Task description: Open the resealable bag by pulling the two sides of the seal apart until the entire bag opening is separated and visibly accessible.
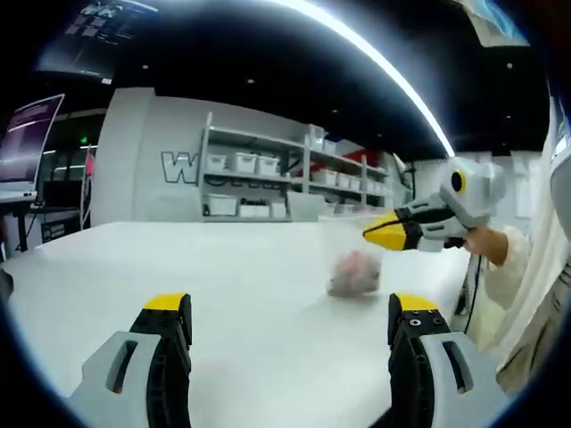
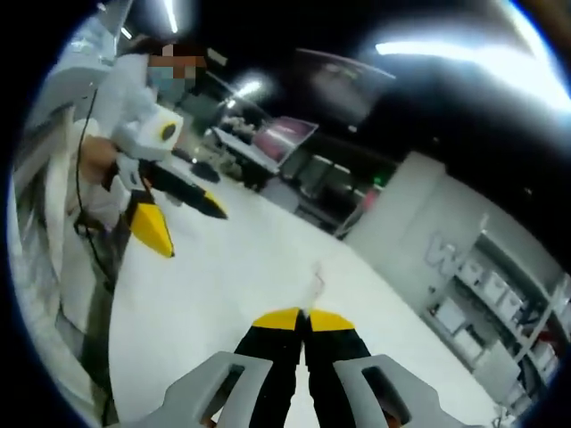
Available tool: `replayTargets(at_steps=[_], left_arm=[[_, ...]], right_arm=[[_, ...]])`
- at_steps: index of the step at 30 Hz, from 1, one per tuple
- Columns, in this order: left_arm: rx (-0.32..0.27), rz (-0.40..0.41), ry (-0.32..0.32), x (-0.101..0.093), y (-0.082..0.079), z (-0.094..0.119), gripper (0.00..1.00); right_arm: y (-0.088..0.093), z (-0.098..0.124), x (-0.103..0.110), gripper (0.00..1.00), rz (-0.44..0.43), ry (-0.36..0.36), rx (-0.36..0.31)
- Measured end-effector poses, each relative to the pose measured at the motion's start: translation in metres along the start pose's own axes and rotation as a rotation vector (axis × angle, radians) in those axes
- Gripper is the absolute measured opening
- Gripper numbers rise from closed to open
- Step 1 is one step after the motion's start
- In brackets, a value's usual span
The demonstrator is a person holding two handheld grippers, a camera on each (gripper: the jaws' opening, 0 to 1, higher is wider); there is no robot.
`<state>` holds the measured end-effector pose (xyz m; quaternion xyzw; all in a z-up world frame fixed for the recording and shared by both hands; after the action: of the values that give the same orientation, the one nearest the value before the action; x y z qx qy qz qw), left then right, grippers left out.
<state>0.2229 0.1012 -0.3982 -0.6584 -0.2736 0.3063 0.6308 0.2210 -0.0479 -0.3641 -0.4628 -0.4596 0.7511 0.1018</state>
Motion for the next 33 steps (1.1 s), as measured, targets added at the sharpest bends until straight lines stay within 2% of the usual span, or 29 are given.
replayTargets(at_steps=[15, 23, 33], left_arm=[[0.004, 0.059, 0.025, -0.008, 0.003, 0.006, 0.87], [0.024, 0.154, 0.066, -0.015, 0.01, 0.008, 0.78], [0.029, 0.205, 0.099, -0.021, 0.007, 0.006, 0.72]], right_arm=[[0.002, -0.003, 0.052, 0.0, 0.003, -0.132, -0.018], [0.013, -0.001, 0.065, 0.0, -0.008, -0.158, -0.005], [0.018, 0.002, 0.074, 0.0, -0.053, -0.169, -0.007]])
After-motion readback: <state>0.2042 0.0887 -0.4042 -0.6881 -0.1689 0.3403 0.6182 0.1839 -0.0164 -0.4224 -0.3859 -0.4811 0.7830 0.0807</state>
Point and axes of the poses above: the point that each gripper's makers call its tool centre point, and the gripper's own axes: z roughly backward along the fingers, x roughly to its left, y roughly out of its underside, the point moved 2 cm from there along z, roughly backward along the fingers, and after that the axes turned 2 degrees about -x, right-handed, at the moved point
